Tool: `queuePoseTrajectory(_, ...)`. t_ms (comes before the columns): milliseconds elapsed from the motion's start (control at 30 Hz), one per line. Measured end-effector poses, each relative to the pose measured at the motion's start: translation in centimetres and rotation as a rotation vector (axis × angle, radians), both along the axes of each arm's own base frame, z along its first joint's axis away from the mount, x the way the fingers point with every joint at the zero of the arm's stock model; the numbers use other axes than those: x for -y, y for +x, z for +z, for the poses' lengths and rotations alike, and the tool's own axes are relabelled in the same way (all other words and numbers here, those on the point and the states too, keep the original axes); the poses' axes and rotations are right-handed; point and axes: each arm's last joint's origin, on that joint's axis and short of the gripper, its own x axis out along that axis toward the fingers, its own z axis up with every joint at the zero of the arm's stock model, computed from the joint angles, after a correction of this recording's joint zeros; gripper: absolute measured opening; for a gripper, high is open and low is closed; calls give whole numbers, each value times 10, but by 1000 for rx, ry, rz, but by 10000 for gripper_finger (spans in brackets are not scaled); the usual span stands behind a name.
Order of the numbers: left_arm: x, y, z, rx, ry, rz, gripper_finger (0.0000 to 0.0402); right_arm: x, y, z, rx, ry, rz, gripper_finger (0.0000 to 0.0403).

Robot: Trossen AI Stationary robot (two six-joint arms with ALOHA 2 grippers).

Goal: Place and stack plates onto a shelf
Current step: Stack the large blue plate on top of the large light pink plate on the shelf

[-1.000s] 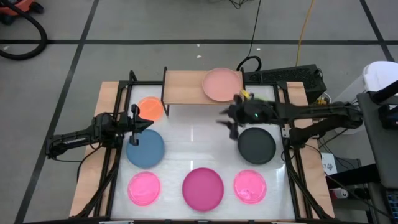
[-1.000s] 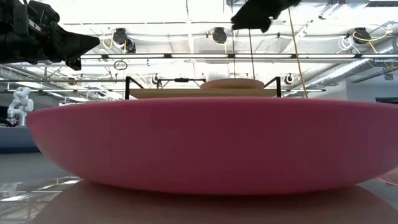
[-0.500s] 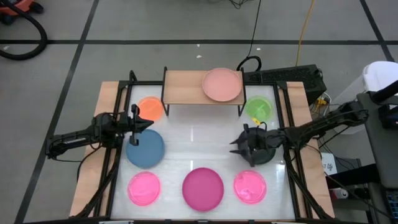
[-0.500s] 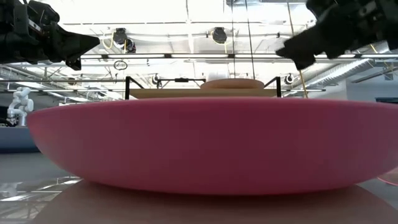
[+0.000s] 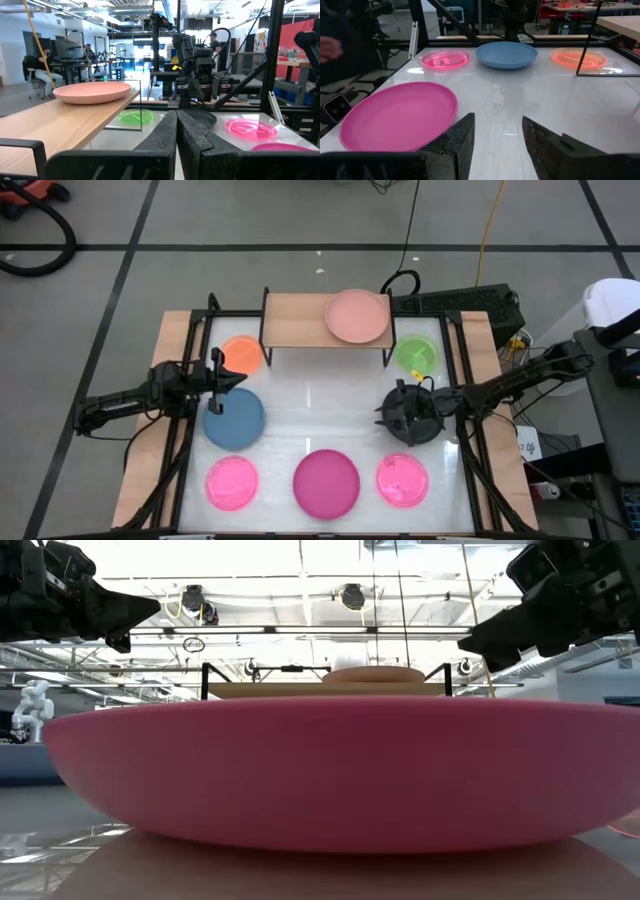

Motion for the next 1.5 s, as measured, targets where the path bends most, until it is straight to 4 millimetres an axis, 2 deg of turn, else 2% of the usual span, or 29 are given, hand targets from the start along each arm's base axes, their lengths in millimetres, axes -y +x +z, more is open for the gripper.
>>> queuePoseTrajectory(300,0,0,2,26,-1,-2,10,-2,-2,13,98,61,60,146)
queuePoseTrajectory(533,1,-5,20,221,-148,-55,10,-2,-3,14,103,75,74,146)
queuePoseTrajectory(667,2,-10,31,338,-99,-55,10,-2,-4,12,81,82,72,146)
queuePoseTrajectory(800,3,-14,37,414,-177,-84,10,-2,-4,13,91,55,77,146)
queuePoseTrajectory(900,4,-17,41,467,-170,-96,10,-2,-4,13,96,38,79,146)
queuePoseTrajectory(1000,3,-17,41,474,-173,-80,10,-2,-4,13,96,35,80,146)
queuePoseTrajectory(1233,-3,-18,41,515,-229,116,10,0,-3,14,108,1,36,146)
queuePoseTrajectory(1367,-3,-14,36,437,-177,122,10,1,-3,13,99,-11,-19,146)
queuePoseTrajectory(1500,-3,-8,33,395,-272,80,10,2,-3,14,111,-30,-24,146)
